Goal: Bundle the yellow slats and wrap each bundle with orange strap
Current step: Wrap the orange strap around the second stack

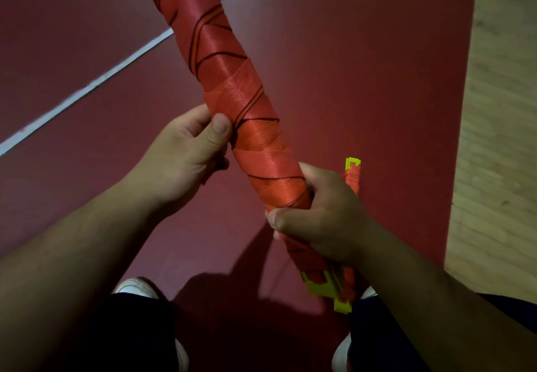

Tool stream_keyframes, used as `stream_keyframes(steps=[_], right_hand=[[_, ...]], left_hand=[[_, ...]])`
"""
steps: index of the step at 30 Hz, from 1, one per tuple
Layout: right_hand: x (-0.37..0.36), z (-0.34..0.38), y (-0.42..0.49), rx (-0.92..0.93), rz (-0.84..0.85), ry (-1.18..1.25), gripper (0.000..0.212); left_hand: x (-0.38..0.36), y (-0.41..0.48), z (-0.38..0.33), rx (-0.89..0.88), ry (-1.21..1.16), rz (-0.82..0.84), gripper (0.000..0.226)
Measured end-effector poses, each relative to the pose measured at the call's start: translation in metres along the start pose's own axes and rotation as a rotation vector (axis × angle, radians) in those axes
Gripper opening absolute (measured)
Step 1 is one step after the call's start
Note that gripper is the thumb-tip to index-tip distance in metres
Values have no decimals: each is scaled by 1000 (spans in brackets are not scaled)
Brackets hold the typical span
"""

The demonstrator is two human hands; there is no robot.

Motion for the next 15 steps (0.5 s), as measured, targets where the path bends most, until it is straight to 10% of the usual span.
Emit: stream_keyframes(steps=[15], right_hand=[[-6,-6,2,-162,24,87,20]], left_hand=[[-5,-2,3,14,102,-57,61]])
Point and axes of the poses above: each hand's wrist, its own y-axis towards the middle knuckle, its own x-axis out of the back of the hand, z = x × y, the point moved 1 cm from there along y, towards the middle knuckle, and after that the axes turned 8 degrees about y, right-handed, at the moved point
